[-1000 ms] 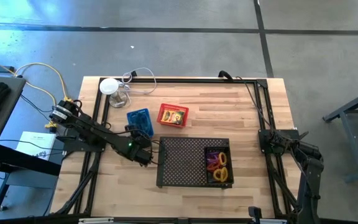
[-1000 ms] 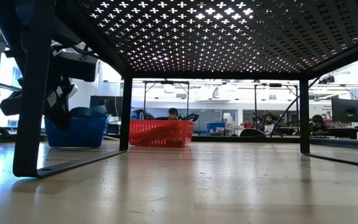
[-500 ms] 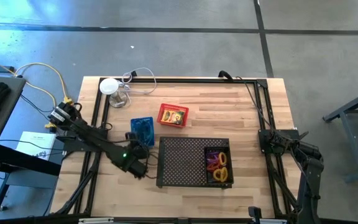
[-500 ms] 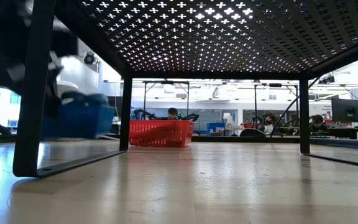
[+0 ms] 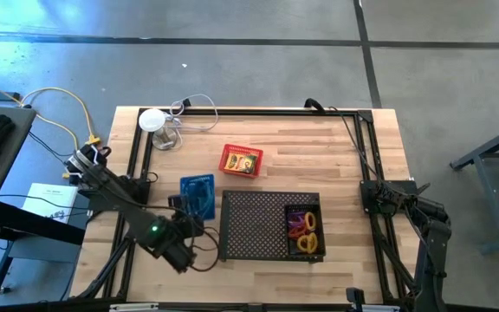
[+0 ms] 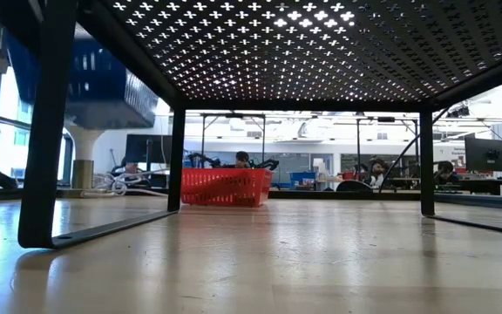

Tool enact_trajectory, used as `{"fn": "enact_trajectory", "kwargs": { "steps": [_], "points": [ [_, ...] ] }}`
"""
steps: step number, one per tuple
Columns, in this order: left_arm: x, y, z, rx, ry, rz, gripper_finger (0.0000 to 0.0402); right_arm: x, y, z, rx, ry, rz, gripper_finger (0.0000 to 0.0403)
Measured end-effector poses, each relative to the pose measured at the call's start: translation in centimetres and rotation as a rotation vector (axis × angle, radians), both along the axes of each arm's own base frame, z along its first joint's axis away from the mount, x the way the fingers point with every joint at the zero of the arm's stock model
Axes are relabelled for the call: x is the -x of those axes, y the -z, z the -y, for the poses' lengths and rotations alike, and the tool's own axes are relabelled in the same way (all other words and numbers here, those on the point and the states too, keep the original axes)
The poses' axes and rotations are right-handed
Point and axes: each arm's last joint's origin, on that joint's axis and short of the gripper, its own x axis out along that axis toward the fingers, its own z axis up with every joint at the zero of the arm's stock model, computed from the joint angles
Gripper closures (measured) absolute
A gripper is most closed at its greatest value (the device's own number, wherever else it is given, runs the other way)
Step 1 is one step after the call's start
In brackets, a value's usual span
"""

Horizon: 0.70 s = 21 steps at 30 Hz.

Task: Pick & Place Office Desk Supplies
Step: Put the blue bin with the rubber bands on the shelf

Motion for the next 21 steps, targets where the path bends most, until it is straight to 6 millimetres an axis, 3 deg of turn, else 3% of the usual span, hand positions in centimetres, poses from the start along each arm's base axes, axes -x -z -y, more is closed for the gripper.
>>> {"fn": "enact_trajectory", "kwargs": {
  "steps": [12,21],
  "points": [
    [0.8,-4.7,1.2,0.083,-0.009,0.063,0.0399,-0.1,0.0,0.0,0.01,0.013,0.025,0.0317],
    [-0.5,-5.6,1.4,0.11,0.091,0.118,0.0399,-0.1,-0.1,0.1,0.014,0.018,0.035,0.0317]
  ]
}}
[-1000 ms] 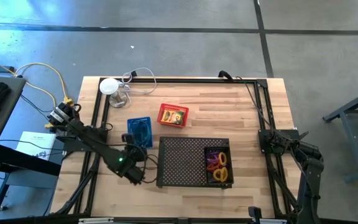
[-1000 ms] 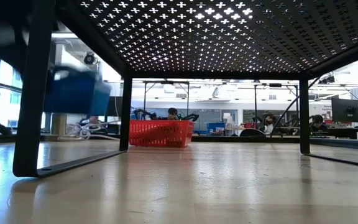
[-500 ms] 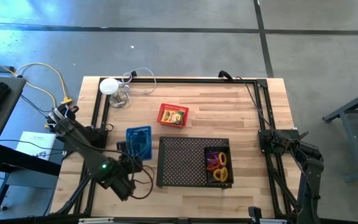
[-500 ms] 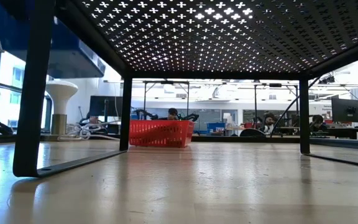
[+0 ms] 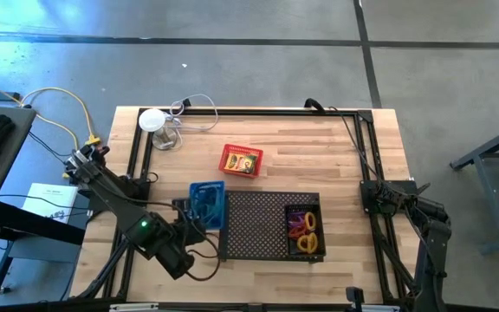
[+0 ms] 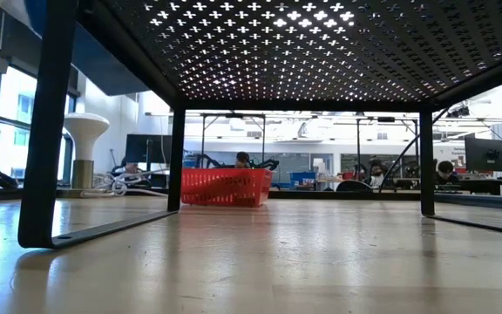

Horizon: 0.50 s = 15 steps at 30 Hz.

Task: Pick & Place Office Desk Supplies
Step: Put the blue bin with the rubber bands on the shelf

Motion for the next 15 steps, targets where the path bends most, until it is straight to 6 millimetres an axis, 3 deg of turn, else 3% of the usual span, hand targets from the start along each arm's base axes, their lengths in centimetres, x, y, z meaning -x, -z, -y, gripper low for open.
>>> {"fn": "enact_trajectory", "kwargs": {
  "steps": [8,15],
  "points": [
    [-1.4,-0.4,-0.1,-0.006,0.036,0.019,0.0399,0.0,0.0,0.0,0.0,0.0,0.0,0.0317],
    [-4.4,-0.8,2.5,-0.017,0.139,0.0,0.04,0.0,0.0,0.0,0.0,0.0,0.0,0.0317]
  ]
}}
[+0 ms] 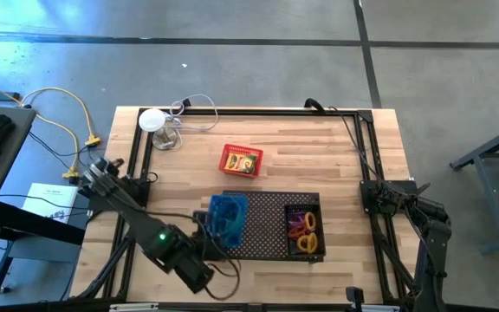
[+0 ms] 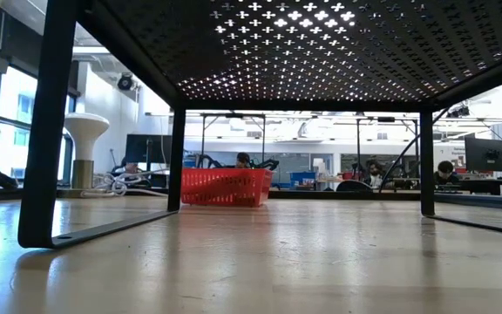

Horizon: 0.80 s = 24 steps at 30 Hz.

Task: Pick & Place Office Desk Supplies
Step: Put the blue bin with the rubber bands on the shelf

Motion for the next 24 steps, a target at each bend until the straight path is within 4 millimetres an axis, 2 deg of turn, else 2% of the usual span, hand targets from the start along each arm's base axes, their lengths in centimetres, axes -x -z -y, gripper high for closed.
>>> {"fn": "enact_trajectory", "kwargs": {
  "steps": [5,13,18,24],
  "points": [
    [-2.2,-0.9,1.4,0.024,0.014,0.03,0.04,0.0,0.0,0.0,0.0,0.0,0.0,0.0317],
    [-5.1,-0.2,0.2,0.051,-0.108,0.042,0.0398,0.0,0.0,0.0,0.0,0.0,0.0,0.0317],
    [-7.6,0.6,0.3,0.069,-0.011,0.097,0.0398,0.0,0.0,0.0,0.0,0.0,0.0,0.0317],
    [-7.9,0.7,0.4,0.091,-0.022,0.111,0.0397,0.0,0.0,0.0,0.0,0.0,0.0,0.0317]
  ]
}}
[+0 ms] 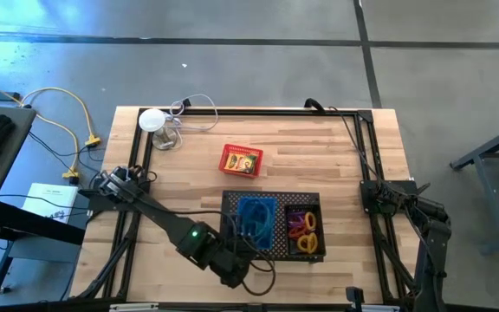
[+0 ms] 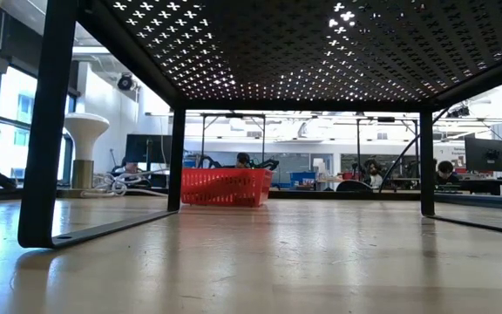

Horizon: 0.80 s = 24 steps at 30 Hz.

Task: Pick & Place Office Desk Supplies
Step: Put the blue bin with the rubber bands on the shelf

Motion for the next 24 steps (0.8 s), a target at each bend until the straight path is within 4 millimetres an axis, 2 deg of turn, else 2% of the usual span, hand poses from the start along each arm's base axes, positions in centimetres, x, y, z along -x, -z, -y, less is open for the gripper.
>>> {"fn": "enact_trajectory", "kwargs": {
  "steps": [5,14,24],
  "points": [
    [-0.2,-0.3,0.6,0.069,-0.019,0.046,0.0397,0.0,0.0,0.0,0.001,0.001,0.001,0.0317],
    [-0.8,-0.3,0.5,0.115,-0.016,0.061,0.0396,0.0,0.0,0.0,0.001,0.001,0.002,0.0317],
    [-1.7,0.7,0.4,0.138,-0.003,0.029,0.0384,0.0,0.0,0.0,0.002,0.001,0.003,0.0317]
  ]
}}
